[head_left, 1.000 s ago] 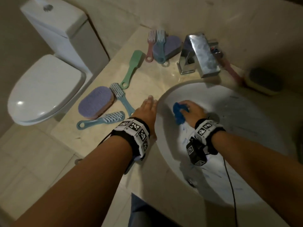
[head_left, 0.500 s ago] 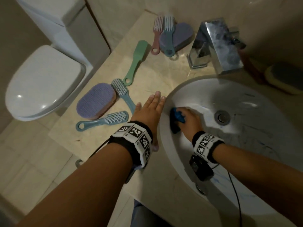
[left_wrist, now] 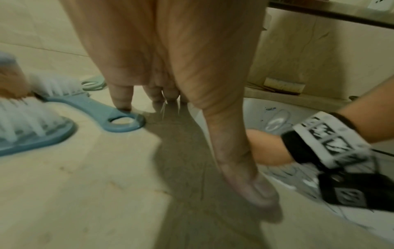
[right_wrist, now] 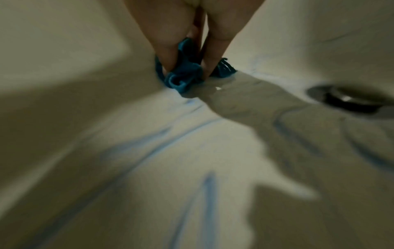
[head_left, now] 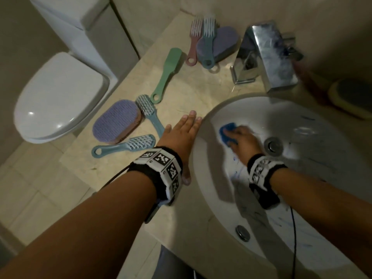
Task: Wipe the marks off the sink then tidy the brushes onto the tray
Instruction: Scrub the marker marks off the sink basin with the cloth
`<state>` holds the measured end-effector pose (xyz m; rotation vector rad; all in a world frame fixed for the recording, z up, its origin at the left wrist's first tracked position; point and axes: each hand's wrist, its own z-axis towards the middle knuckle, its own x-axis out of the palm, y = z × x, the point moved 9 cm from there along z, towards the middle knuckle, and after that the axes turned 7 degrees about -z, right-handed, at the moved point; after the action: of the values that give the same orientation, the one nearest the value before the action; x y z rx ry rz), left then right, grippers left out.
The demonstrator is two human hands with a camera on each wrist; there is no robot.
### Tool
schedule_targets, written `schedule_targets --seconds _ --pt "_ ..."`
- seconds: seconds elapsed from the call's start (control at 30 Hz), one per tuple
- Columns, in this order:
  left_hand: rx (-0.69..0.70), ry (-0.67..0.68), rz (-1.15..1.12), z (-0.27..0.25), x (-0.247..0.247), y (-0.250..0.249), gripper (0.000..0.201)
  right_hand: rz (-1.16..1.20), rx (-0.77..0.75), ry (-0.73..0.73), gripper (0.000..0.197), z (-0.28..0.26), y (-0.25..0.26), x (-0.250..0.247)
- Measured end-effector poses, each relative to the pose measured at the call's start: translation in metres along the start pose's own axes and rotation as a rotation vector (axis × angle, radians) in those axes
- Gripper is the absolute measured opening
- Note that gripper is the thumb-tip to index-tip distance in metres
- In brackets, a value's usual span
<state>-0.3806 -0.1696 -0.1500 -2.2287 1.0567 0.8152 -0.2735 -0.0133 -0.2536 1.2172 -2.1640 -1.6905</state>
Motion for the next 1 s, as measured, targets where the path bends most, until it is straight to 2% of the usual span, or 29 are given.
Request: schedule_targets --seconds 0.03,0.1,0.17,0.23,0.27,0.3,0.4,0.47,0.5,0.57,0.6,0.63,0.7,0.73,0.77,0.83,0.87,0.9,0.93,1.0 --pt "0.0 0.003 -0.006 0.0 0.001 0.0 0.158 0.161 0.152 -0.088 0.016 0.011 -0.012 -0.015" --pt "0.0 -0.002 -0.011 0.0 0.0 0.001 0.158 0.303 0.299 -0.096 0.022 0.011 -0.019 -0.017" --pt "0.002 -0.002 -0.014 -0.001 0.0 0.0 0.158 0.333 0.339 0.018 0.018 -0.009 -0.016 0.003" --pt "-0.003 -0.003 -0.004 -0.001 -0.001 -0.001 0.158 0.355 0.356 0.16 0.021 -0.026 -0.017 0.026" --pt "-0.006 -0.002 0.001 -0.001 -0.001 -0.001 0.158 0.331 0.351 0.186 0.023 -0.024 -0.02 0.027" --pt "-0.007 0.001 0.002 -0.001 -0.001 -0.001 0.158 0.297 0.354 0.151 0.025 -0.015 -0.024 0.016" --pt "-0.008 0.002 0.0 0.0 0.001 0.0 0.159 0.289 0.355 -0.157 0.024 0.015 -0.031 -0.042" --pt "-0.004 0.003 -0.002 -0.001 0.0 0.0 0.158 0.308 0.362 -0.233 0.021 0.012 -0.036 -0.05" --pt "-0.002 -0.005 -0.003 0.0 -0.002 0.0 0.158 0.288 0.352 -0.182 0.019 0.007 -0.036 -0.038" --pt "-0.001 -0.013 0.006 0.002 -0.006 -0.001 0.158 0.293 0.339 0.035 0.018 -0.005 -0.036 0.002" --pt "-0.001 -0.011 0.011 0.002 -0.006 -0.003 0.158 0.22 0.277 0.141 0.018 -0.011 -0.03 0.018" --pt "-0.001 -0.007 0.014 0.003 -0.005 -0.004 0.157 0.048 0.171 0.165 0.016 -0.013 -0.02 0.018" --pt "0.001 -0.012 0.013 0.003 -0.005 -0.007 0.157 -0.195 0.106 0.111 0.013 -0.002 -0.012 -0.009" --pt "0.003 -0.011 0.007 0.003 -0.004 -0.006 0.157 -0.266 0.152 0.048 0.022 0.008 -0.018 -0.029" --pt "0.001 -0.012 -0.015 -0.002 0.0 -0.004 0.158 -0.419 0.134 -0.008 0.031 0.013 -0.014 -0.049" --pt "0.001 -0.014 -0.015 -0.001 -0.001 -0.005 0.158 -0.439 0.168 -0.095 0.032 0.016 -0.017 -0.068" --pt "-0.001 -0.018 -0.011 0.0 -0.002 -0.004 0.159 -0.316 0.188 -0.104 0.023 0.01 -0.019 -0.063" --pt "0.0 -0.018 -0.008 -0.001 -0.002 -0.004 0.159 -0.193 0.225 -0.047 0.01 -0.002 -0.021 -0.045" --pt "-0.003 -0.016 -0.004 -0.001 -0.002 -0.003 0.159 -0.005 0.31 0.034 0.013 -0.015 -0.029 -0.021" --pt "-0.011 -0.008 0.006 -0.001 -0.001 -0.001 0.159 -0.161 0.215 0.185 0.026 -0.026 -0.025 0.006"
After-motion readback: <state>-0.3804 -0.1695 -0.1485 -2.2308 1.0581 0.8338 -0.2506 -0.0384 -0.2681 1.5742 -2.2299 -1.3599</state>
